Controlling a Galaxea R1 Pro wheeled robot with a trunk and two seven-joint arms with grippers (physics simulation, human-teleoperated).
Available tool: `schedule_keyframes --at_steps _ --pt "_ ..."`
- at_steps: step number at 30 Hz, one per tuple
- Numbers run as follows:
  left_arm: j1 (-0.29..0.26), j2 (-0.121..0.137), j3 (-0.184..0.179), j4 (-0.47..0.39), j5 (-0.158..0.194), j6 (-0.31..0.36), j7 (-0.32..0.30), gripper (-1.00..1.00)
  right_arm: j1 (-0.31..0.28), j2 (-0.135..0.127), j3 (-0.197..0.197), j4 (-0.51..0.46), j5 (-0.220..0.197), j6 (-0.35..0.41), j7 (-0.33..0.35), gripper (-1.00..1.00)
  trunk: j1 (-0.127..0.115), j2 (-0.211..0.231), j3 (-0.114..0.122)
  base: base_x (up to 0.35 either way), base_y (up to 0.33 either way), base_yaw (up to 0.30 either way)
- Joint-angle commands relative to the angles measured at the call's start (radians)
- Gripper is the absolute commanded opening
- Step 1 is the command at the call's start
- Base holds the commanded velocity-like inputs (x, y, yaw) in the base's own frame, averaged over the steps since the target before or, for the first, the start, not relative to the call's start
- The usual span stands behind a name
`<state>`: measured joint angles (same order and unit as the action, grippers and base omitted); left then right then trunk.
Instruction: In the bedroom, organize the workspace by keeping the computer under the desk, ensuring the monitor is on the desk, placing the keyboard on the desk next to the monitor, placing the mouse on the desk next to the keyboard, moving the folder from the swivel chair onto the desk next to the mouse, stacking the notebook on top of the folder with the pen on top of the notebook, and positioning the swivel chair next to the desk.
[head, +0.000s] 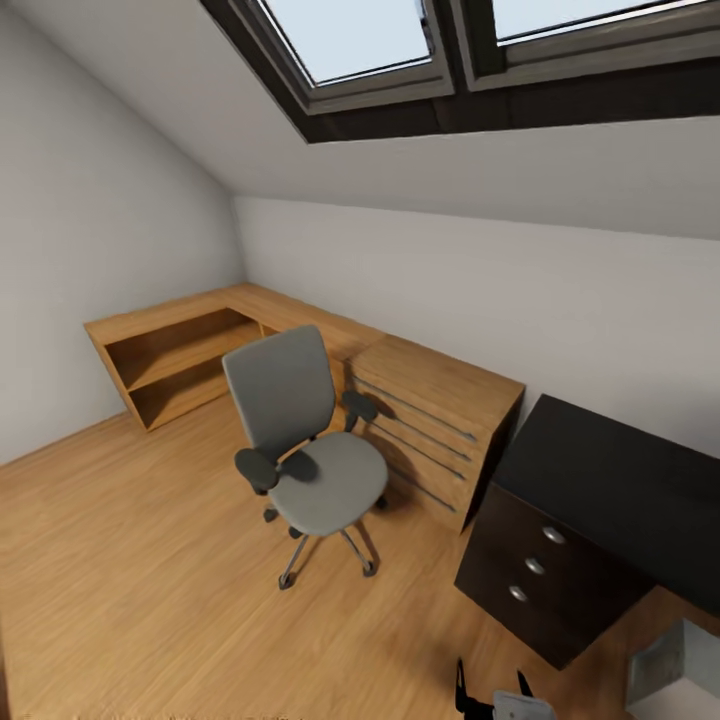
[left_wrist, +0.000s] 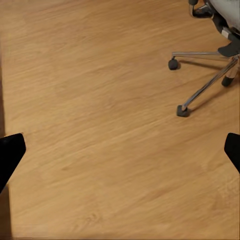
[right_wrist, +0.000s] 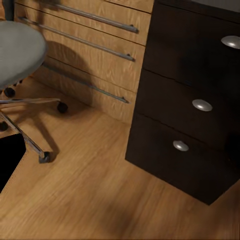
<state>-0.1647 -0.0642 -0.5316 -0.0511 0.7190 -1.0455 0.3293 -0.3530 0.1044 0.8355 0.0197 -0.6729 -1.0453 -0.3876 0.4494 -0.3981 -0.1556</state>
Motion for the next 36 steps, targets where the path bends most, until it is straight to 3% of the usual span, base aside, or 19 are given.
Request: schedule_keyframes --at_steps 1,8,36 --pt "-0.001 0.0 -0.008 0.001 0.0 -0.002 0.01 1.0 -0.001 0.001 0.009 0.002 0.0 -0.002 -0.021 1.0 0.001 -0.002 -0.001 0.0 0.0 0.27" --pt "-0.001 0.0 -0.008 0.001 0.0 -0.002 0.01 1.0 -0.001 0.003 0.011 0.0 0.002 -0.002 -0.073 1.0 0.001 -0.002 0.005 0.0 0.0 0.26" --pt "-0.001 -0.001 -0.008 0.0 -0.001 -0.002 0.01 1.0 -0.001 0.004 0.011 0.0 0.001 -0.002 -0.077 1.0 0.001 -0.002 0.034 0.0 0.0 0.229"
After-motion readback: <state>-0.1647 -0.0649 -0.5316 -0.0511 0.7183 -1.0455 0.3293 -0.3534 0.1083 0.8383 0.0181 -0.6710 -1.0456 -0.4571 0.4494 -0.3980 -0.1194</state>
